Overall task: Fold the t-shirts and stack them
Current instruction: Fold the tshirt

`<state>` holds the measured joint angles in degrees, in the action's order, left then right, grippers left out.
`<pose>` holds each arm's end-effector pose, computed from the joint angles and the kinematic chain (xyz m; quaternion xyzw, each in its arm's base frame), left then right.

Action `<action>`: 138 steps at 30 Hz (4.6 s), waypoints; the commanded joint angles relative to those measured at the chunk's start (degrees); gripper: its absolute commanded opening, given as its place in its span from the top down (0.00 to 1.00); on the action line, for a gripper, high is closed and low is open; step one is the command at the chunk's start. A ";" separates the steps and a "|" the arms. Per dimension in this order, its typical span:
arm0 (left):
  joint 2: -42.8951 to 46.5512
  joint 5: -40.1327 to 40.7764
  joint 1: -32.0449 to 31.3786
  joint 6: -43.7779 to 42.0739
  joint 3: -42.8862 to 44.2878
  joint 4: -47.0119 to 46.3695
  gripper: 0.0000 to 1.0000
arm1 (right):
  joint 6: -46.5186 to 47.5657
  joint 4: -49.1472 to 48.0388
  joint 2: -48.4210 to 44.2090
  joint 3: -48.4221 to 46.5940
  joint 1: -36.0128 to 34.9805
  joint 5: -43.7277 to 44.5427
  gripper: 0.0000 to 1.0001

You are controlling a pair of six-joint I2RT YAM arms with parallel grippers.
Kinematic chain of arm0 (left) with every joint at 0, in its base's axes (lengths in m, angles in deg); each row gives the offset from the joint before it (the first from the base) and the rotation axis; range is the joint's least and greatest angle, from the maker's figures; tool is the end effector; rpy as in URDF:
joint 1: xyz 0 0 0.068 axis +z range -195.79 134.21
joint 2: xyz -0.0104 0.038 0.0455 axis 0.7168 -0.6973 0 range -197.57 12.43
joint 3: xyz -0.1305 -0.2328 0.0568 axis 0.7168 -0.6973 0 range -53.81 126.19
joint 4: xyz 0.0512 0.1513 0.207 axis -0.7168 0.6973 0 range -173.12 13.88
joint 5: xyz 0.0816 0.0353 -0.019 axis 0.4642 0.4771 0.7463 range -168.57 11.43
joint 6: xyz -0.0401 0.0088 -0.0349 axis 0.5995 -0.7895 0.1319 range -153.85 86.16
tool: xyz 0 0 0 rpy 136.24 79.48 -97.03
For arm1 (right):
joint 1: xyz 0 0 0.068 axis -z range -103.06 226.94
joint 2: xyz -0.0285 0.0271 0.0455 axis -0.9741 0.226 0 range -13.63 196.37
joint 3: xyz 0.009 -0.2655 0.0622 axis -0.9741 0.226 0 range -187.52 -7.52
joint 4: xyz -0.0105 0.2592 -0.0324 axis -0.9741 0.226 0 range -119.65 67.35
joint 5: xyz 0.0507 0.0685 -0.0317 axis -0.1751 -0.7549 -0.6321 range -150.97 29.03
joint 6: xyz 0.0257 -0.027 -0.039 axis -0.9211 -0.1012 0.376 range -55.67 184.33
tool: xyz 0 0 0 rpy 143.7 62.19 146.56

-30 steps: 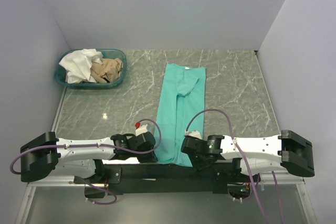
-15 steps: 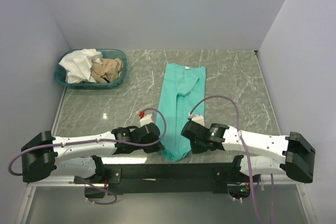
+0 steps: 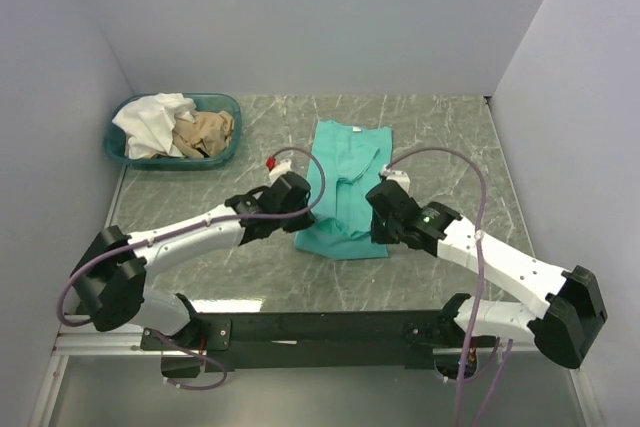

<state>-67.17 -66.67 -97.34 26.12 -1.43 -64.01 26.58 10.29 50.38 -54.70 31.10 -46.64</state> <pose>0.1879 -0.2247 0.2359 -0.1062 0.9179 -0.2517 0.2877 0.1565 0.1485 0.2466 -0.0315 0.9509 0.1000 0.2912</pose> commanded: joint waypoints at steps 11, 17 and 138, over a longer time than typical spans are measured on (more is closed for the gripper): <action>-12.42 -4.95 10.76 -11.01 15.11 -3.20 0.99 | 9.45 -9.17 10.78 -10.21 13.32 -3.42 1.00; -17.96 -8.03 14.01 -13.12 19.33 -3.73 0.99 | 11.65 -11.03 17.19 -13.90 17.54 -5.62 1.00; 21.42 5.93 -5.59 -2.48 -9.95 2.93 0.99 | -1.71 -2.50 -23.68 9.31 15.61 -18.20 1.00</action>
<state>-43.28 -65.62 -103.54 24.31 -17.24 -62.54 23.12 10.66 24.15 -40.91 45.43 -69.35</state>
